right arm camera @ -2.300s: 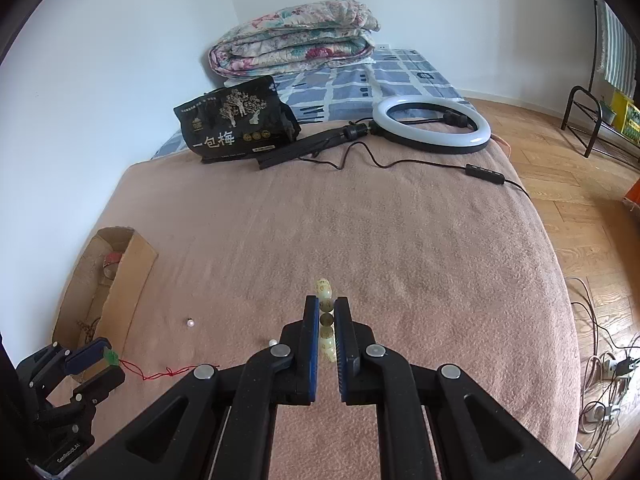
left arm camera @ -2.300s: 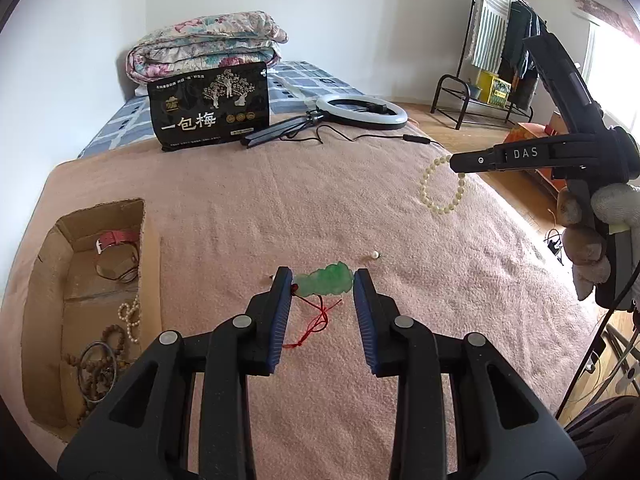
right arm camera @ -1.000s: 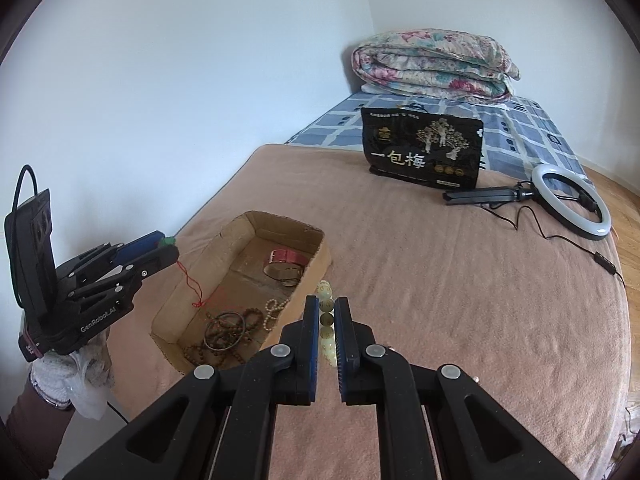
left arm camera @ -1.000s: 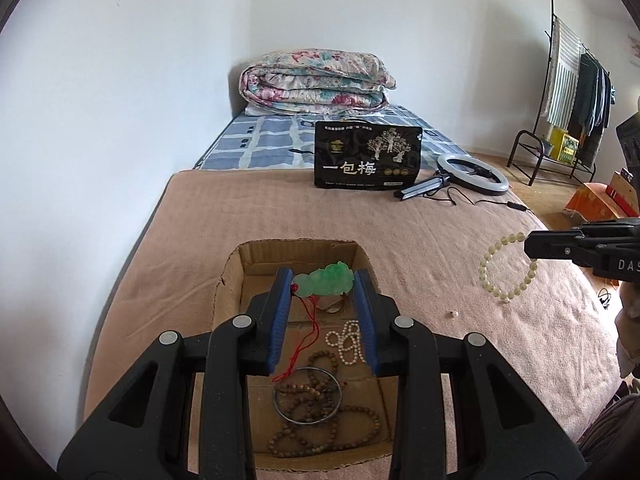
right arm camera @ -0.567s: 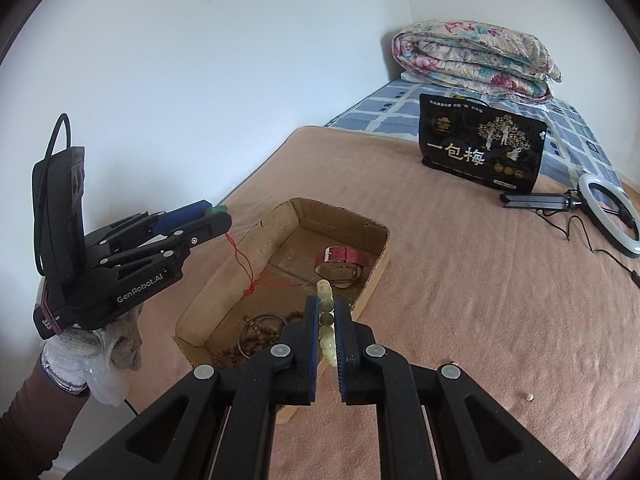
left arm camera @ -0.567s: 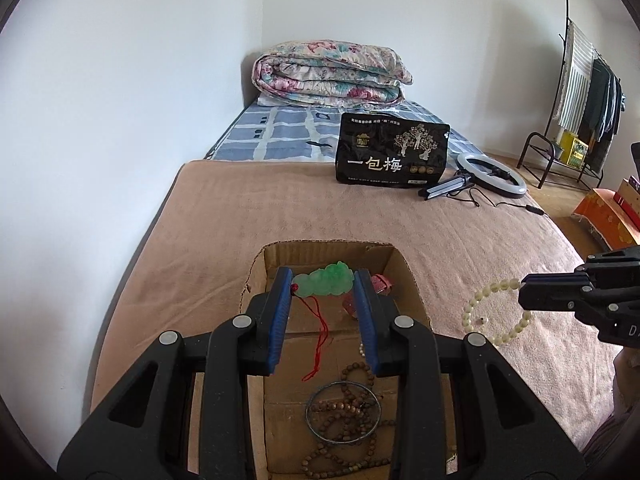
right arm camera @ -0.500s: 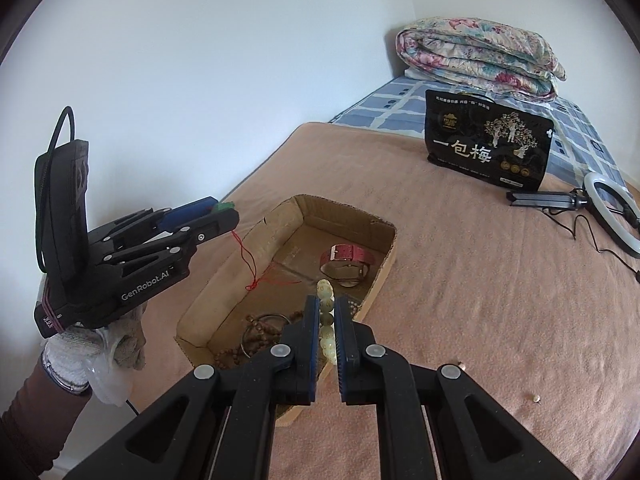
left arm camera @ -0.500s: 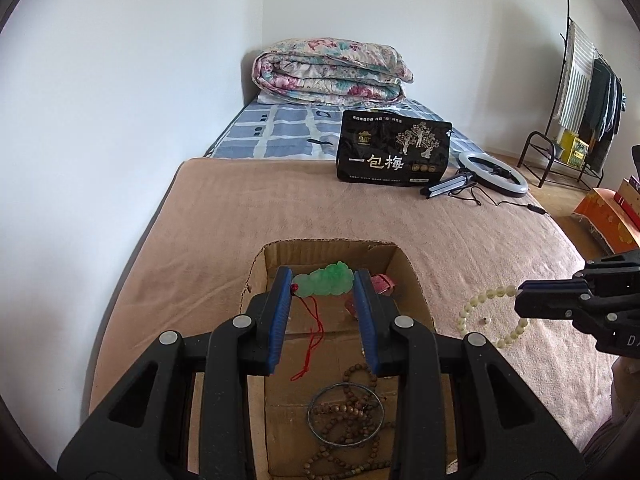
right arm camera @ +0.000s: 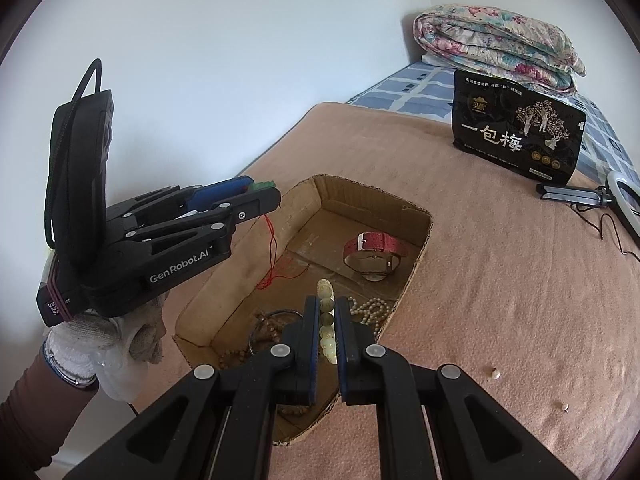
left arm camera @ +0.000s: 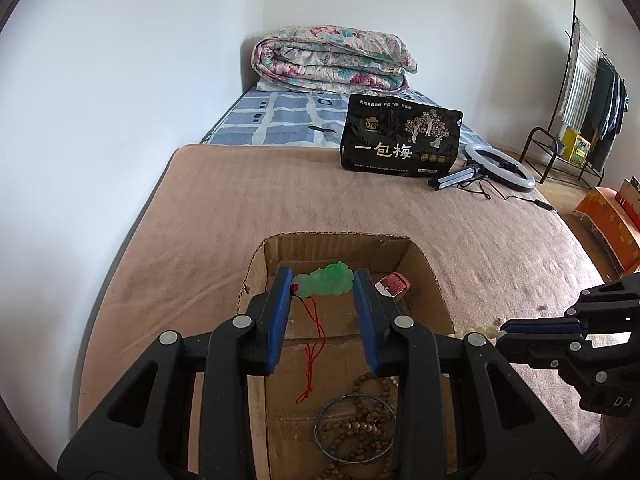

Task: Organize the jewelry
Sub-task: 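Open both tools to drop the pendant and bracelet into the box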

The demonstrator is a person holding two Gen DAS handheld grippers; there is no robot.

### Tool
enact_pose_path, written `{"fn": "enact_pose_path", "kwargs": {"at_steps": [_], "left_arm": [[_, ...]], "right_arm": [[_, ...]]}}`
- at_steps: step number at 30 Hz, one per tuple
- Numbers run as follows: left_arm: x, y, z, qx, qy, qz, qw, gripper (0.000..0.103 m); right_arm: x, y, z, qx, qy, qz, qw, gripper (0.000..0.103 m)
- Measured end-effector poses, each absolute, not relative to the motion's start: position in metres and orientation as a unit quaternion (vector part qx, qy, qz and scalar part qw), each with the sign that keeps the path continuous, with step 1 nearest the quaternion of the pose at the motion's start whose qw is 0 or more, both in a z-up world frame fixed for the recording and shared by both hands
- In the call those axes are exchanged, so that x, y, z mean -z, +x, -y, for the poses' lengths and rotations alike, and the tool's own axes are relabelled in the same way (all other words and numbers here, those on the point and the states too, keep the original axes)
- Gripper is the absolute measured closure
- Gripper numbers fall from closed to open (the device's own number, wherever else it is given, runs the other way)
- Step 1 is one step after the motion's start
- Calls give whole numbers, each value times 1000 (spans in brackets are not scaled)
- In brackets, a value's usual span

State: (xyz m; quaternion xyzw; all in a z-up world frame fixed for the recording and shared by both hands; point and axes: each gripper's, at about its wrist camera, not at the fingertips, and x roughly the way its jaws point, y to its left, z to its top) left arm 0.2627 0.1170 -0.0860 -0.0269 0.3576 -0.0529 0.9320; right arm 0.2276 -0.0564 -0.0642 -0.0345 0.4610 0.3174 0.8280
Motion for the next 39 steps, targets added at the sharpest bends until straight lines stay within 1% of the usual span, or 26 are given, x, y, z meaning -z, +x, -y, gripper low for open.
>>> {"fn": "enact_pose_path", "kwargs": {"at_steps": [15, 17, 18, 19, 20, 21, 22, 23, 24, 25, 28, 34, 39], "left_arm": [[90, 266, -118, 55, -29, -360, 931, 72], [90, 266, -117, 56, -28, -359, 931, 72], [91, 267, -117, 56, -28, -360, 931, 72], [91, 267, -117, 56, -28, -359, 931, 71], [92, 267, -116, 56, -28, -358, 931, 71], [93, 268, -116, 55, -28, -359, 931, 66], [94, 268, -115, 54, -28, -358, 932, 54], [94, 267, -115, 53, -29, -355, 933, 49], [93, 267, -114, 52, -29, -351, 935, 42], [92, 265, -114, 51, -29, -348, 936, 40], [91, 265, -114, 49, -29, -347, 936, 40], [90, 265, -114, 50, -28, -347, 936, 40], [85, 262, -110, 50, -26, -345, 937, 40]], "right_arm": [[70, 227, 44, -328, -50, -461, 823, 96], [68, 226, 42, -329, -53, -458, 824, 85], [67, 225, 42, -328, -55, -455, 826, 74], [66, 224, 41, -327, -57, -451, 828, 70], [65, 224, 41, -327, -59, -449, 829, 69], [65, 224, 41, -327, -60, -448, 830, 65], [65, 224, 41, -326, -61, -448, 831, 57], [65, 224, 42, -324, -62, -446, 832, 51], [64, 223, 43, -322, -62, -444, 834, 41], [64, 223, 44, -320, -61, -440, 837, 34], [62, 223, 49, -314, -59, -434, 843, 22], [59, 222, 57, -306, -51, -427, 849, 13], [57, 222, 65, -298, -46, -423, 854, 12]]}}
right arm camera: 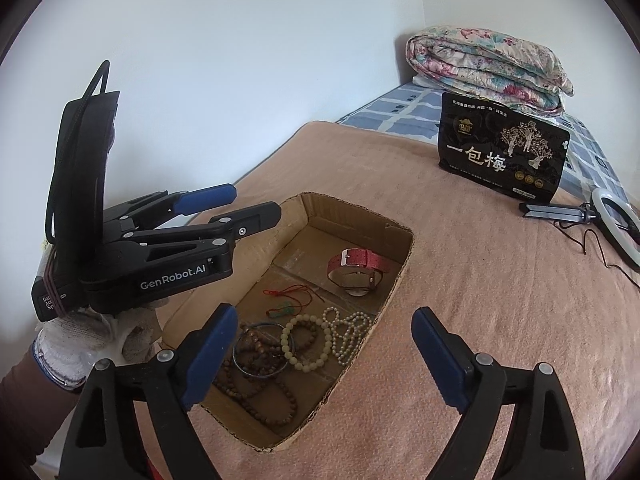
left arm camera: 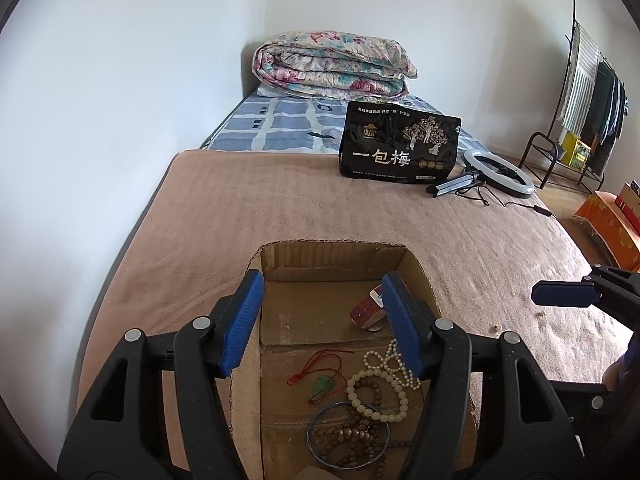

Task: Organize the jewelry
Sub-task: 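Open both tools to drop the pendant and bracelet into the box, then move both tools toward the small white pearls on the blanket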

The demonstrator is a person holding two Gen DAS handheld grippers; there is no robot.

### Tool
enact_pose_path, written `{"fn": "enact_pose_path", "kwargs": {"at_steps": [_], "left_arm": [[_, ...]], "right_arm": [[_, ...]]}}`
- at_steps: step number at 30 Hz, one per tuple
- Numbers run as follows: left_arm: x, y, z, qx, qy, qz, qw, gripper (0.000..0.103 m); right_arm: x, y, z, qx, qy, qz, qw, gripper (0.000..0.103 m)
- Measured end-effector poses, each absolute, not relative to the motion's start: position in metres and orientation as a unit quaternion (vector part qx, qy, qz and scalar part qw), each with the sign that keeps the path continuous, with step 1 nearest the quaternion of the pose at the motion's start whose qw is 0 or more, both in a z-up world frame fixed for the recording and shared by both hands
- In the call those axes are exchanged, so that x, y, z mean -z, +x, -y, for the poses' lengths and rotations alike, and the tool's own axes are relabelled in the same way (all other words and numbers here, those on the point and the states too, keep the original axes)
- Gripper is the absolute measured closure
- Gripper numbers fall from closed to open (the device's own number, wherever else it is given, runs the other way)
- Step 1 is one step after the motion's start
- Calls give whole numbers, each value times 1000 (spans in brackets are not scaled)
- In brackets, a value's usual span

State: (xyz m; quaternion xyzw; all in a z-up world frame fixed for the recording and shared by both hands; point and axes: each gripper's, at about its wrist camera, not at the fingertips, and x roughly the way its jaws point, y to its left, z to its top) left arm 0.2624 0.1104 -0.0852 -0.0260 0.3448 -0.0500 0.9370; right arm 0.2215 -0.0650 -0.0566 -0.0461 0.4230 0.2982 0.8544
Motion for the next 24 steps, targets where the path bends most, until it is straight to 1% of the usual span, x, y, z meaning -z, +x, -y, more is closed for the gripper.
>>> {"fn": "enact_pose_path", "kwargs": {"at_steps": [8, 11, 24], "left_arm": [[73, 254, -100, 50, -28, -338, 939, 40], [68, 249, -93, 53, -25, -332, 942, 40], [50, 235, -53, 74, -17, -318, 945, 40]], "right_arm": [[48, 217, 80, -288, -44, -406, 866, 7], [45, 217, 90, -286, -38, -402, 869, 3], [37, 219, 152, -230, -11, -386, 893, 1]]}}
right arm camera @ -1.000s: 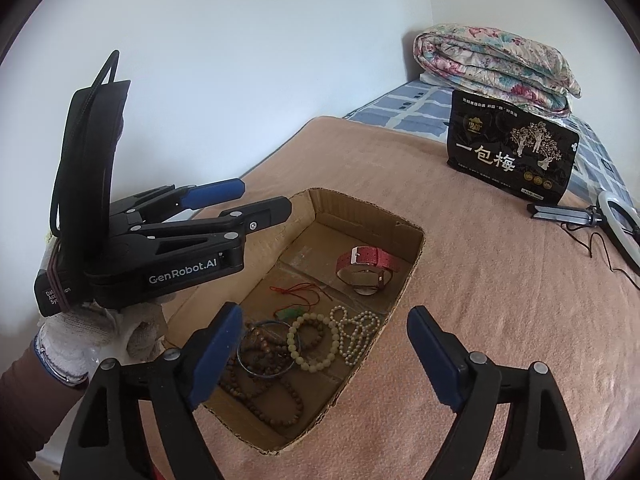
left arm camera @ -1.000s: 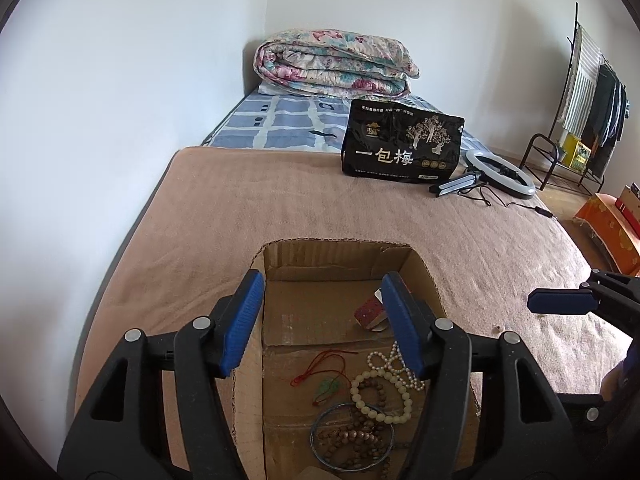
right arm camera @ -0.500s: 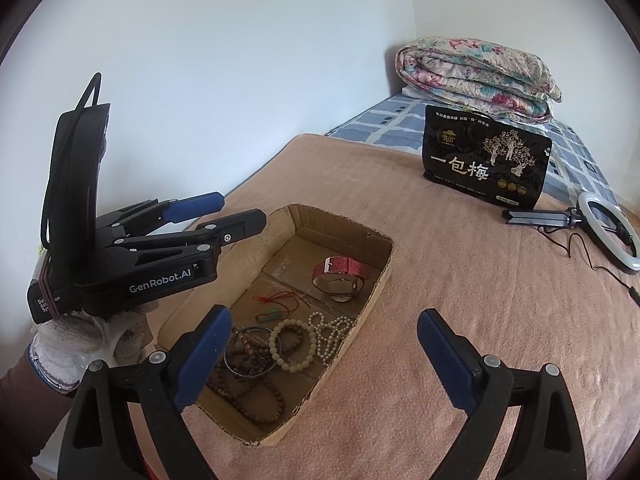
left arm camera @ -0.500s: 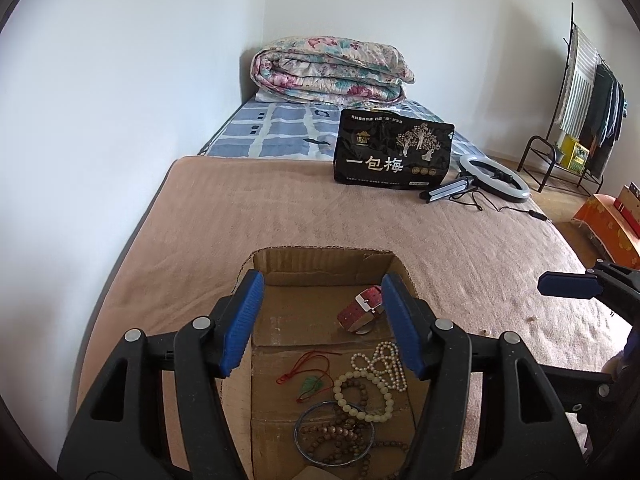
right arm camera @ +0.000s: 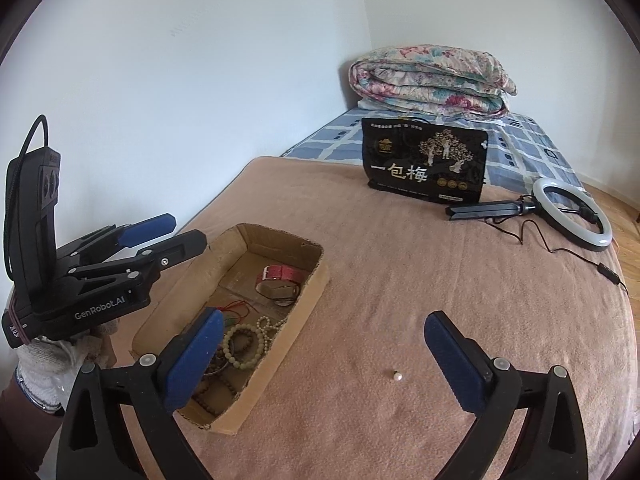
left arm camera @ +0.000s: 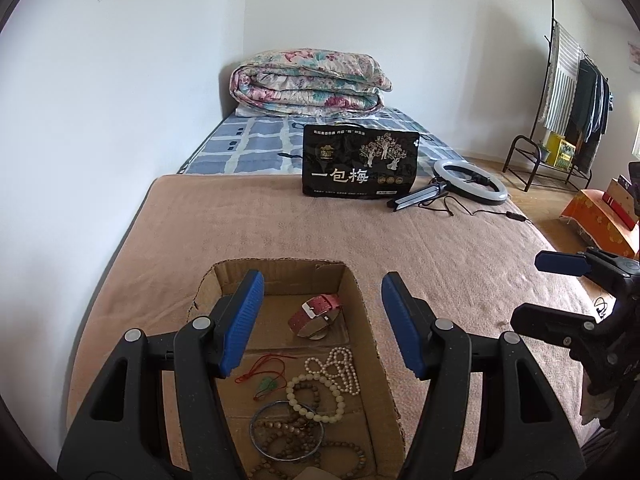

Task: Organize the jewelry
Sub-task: 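Move both tools toward the small white pearls on the blanket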

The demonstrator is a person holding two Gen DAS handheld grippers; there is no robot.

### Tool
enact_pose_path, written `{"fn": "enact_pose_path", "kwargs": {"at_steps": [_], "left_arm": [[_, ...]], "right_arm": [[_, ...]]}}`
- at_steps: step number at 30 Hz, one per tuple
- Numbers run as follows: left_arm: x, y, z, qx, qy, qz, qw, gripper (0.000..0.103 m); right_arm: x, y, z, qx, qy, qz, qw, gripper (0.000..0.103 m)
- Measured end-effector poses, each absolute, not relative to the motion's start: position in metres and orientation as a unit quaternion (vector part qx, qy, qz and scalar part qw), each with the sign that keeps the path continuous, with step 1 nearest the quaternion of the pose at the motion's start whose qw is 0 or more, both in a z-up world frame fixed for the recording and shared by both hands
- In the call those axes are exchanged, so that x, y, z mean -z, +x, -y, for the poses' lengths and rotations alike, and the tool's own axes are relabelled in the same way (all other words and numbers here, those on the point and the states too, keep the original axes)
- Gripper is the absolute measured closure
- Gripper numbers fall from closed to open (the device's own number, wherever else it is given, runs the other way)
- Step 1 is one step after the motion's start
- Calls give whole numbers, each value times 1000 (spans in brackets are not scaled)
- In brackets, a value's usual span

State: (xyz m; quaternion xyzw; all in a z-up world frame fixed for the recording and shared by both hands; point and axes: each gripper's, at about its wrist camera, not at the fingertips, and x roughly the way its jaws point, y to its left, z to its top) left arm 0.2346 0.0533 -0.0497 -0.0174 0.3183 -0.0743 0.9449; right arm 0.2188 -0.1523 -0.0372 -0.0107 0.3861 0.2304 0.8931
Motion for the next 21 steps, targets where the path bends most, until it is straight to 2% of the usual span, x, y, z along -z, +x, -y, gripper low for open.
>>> {"fn": "enact_pose_path", "kwargs": {"at_steps": [21], "left_arm": [[65, 228, 52, 153, -4, -338, 928, 40]], "right_arm": [[46, 223, 284, -123, -17, -374, 919, 0]]}}
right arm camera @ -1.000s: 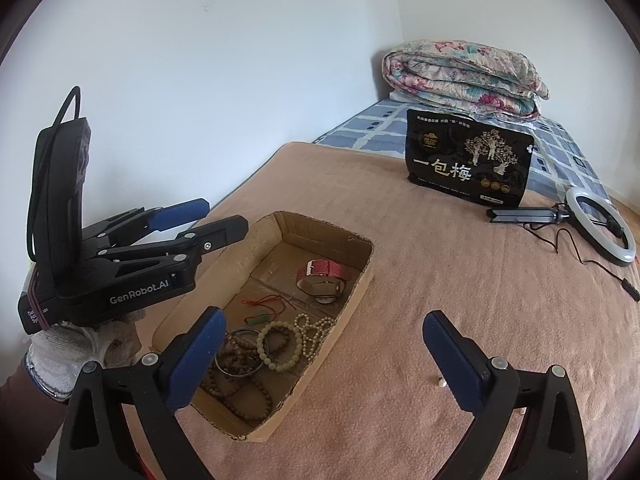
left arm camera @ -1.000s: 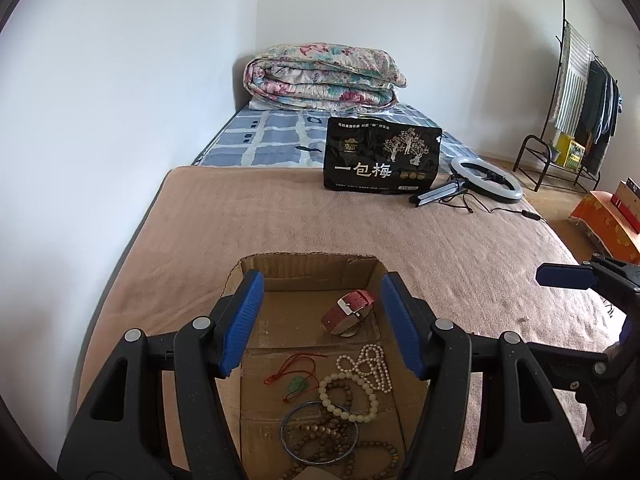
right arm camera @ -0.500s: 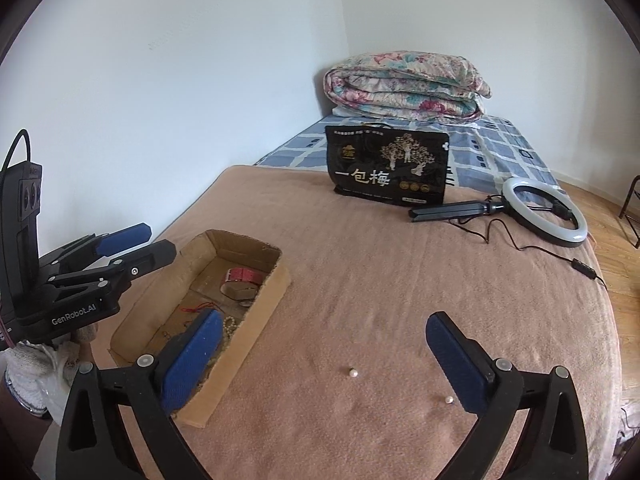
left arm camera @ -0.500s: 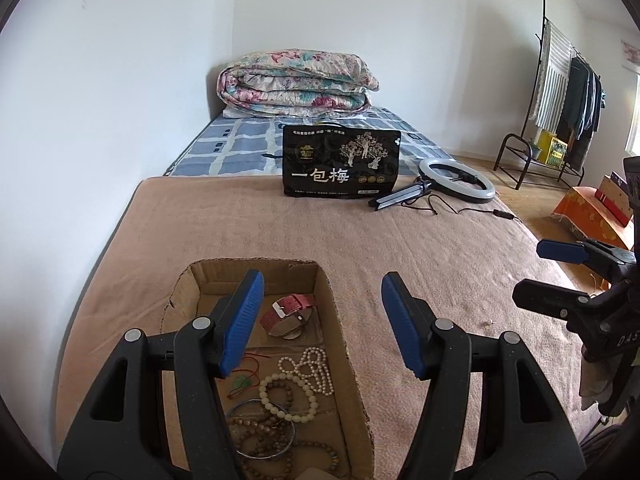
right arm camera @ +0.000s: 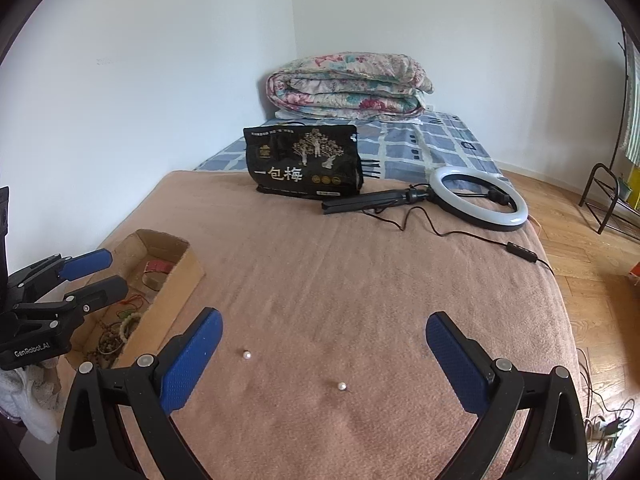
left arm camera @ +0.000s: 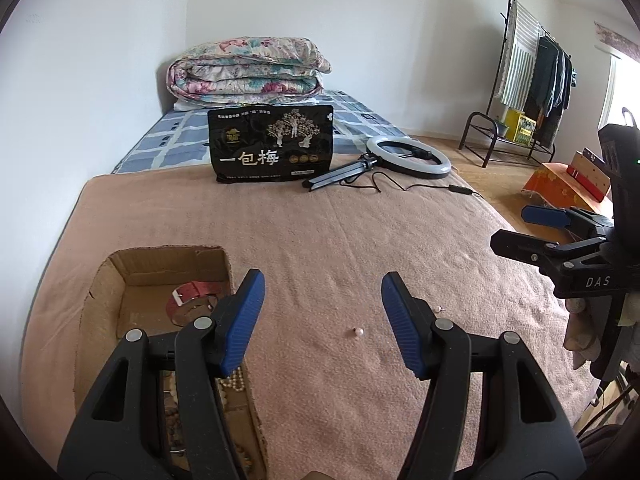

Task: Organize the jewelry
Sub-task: 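Move both tools toward the small white pearls on the blanket, then grasp a white pearl with the left tool while the right tool grasps another pearl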

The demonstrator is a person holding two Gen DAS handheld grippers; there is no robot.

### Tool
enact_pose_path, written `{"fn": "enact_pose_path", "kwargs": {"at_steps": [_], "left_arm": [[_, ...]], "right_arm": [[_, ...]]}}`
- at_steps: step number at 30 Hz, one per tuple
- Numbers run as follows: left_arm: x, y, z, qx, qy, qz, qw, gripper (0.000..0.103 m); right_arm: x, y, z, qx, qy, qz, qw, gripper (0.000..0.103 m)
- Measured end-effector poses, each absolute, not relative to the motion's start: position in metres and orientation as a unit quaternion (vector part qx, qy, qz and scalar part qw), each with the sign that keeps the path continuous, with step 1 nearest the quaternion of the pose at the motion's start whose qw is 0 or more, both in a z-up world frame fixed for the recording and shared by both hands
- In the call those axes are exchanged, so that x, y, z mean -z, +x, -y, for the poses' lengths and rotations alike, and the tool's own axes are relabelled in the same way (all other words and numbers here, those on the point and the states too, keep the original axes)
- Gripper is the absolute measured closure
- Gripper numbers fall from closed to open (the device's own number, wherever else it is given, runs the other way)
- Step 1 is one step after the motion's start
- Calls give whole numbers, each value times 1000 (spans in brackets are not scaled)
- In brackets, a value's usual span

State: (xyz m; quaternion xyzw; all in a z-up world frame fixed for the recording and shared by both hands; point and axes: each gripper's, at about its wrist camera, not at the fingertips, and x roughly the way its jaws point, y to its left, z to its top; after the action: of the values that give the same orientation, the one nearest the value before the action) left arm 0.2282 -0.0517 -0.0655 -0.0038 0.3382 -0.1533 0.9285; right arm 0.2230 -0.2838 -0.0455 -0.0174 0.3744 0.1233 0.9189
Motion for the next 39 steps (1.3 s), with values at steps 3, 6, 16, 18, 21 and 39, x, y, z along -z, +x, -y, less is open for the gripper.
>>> {"fn": "enact_pose_path", "kwargs": {"at_steps": [3, 6, 16, 18, 21, 39], "left_arm": [[74, 231, 63, 160, -9, -347, 924, 40], [85, 236, 72, 165, -11, -359, 918, 47], [130, 254, 99, 166, -8, -402, 900, 64], [139, 256, 103, 166, -9, -410, 897, 64], [151, 260, 108, 166, -8, -421, 892, 70], [197, 273, 123, 172, 6, -453, 875, 81]], "right_arm": [[52, 223, 297, -113, -17, -378, 919, 0], [61, 224, 306, -103, -19, -380, 919, 0], [94, 224, 326, -105, -8, -397, 912, 0], [101, 225, 328, -108, -5, -404, 909, 0], [111, 226, 328, -111, -8, -415, 903, 4], [159, 227, 307, -153, -14, -454, 877, 50]]}}
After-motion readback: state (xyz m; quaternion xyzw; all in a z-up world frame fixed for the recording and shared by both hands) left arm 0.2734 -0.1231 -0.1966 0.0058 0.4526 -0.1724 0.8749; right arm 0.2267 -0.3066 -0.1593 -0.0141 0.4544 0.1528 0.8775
